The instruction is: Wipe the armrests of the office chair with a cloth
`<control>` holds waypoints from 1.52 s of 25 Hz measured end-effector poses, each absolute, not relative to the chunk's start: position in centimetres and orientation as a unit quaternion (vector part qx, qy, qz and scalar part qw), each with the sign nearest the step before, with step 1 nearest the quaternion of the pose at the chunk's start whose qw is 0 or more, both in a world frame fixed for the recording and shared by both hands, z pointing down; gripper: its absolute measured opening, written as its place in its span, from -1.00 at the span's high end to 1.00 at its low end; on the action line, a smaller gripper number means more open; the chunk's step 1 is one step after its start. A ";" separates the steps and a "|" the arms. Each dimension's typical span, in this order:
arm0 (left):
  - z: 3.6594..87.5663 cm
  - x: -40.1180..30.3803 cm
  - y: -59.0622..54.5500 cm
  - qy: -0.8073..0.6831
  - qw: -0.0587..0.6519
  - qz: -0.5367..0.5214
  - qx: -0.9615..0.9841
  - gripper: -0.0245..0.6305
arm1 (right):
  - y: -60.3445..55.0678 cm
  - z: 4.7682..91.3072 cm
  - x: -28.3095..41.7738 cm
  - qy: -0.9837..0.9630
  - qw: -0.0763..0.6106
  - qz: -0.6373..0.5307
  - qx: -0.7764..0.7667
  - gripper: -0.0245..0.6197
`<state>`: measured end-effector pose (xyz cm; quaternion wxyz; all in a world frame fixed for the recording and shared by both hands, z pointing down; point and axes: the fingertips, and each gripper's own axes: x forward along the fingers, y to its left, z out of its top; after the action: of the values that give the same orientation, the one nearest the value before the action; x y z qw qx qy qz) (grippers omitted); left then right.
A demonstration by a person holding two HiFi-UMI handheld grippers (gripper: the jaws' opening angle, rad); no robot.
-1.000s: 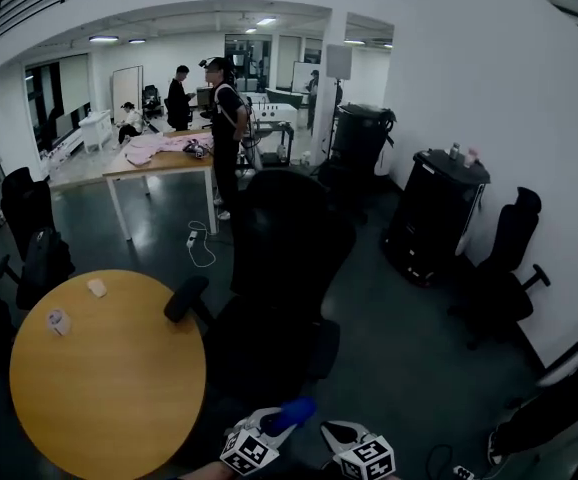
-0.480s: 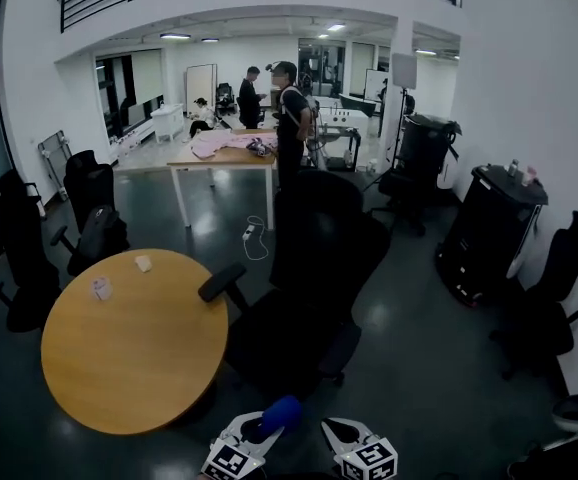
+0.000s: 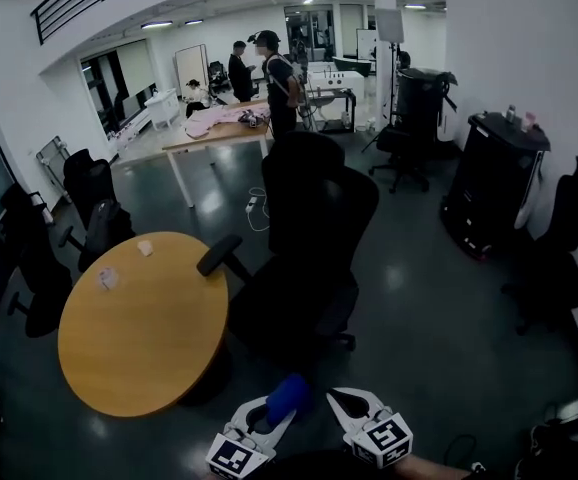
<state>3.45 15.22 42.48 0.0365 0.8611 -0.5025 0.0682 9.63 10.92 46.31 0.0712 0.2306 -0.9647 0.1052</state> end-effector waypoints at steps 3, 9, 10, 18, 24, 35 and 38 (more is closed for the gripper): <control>41.7 3.0 16.0 -0.489 0.049 0.043 0.870 0.55 | 11.2 44.0 9.0 -0.963 0.058 0.090 0.247 0.91; 41.2 0.2 17.9 -0.475 0.043 0.034 0.878 0.55 | 13.1 42.4 6.1 -0.961 0.047 0.071 0.262 0.91; 41.6 -0.2 18.2 -0.472 0.046 0.037 0.879 0.55 | 13.5 42.4 5.7 -0.961 0.048 0.071 0.262 0.91; 42.7 -1.9 19.0 -0.453 0.062 0.042 0.888 0.55 | 15.1 43.5 3.6 -0.961 0.053 0.059 0.265 0.91; 42.5 -2.3 19.5 -0.454 0.063 0.037 0.888 0.55 | 16.0 43.0 3.0 -0.960 0.055 0.071 0.265 0.91; 42.7 -3.1 20.5 -0.470 0.049 0.044 0.880 0.55 | 16.9 43.3 2.0 -0.966 0.053 0.069 0.244 0.91; 42.7 -3.0 20.7 -0.473 0.049 0.046 0.879 0.55 | 17.1 43.6 2.0 -0.967 0.052 0.068 0.241 0.91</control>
<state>-3.03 20.65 42.67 0.0489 0.8788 -0.4725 0.0462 1.99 17.08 43.56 0.0521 0.2414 -0.9666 0.0681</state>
